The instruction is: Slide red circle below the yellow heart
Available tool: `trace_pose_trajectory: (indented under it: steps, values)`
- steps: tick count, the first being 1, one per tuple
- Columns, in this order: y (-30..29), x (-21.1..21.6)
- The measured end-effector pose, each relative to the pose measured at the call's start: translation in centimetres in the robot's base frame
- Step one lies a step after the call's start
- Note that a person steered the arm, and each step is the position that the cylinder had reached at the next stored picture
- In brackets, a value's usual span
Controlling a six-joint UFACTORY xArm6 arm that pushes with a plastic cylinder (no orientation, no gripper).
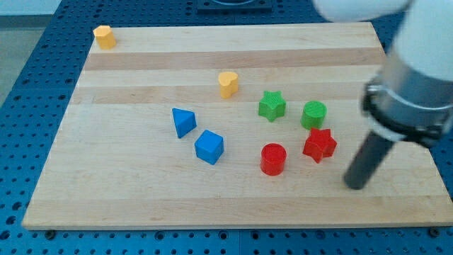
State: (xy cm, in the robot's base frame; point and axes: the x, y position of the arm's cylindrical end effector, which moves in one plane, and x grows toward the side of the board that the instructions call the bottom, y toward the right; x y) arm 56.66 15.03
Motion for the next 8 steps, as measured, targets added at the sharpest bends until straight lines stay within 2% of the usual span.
trace_pose_trajectory:
  steps: [1, 3, 5, 6, 8]
  values:
    - [-4.4, 0.0]
    - [-9.6, -4.7]
    - [-9.9, -2.7]
    - [-12.5, -3.0]
    - [-16.5, -9.4]
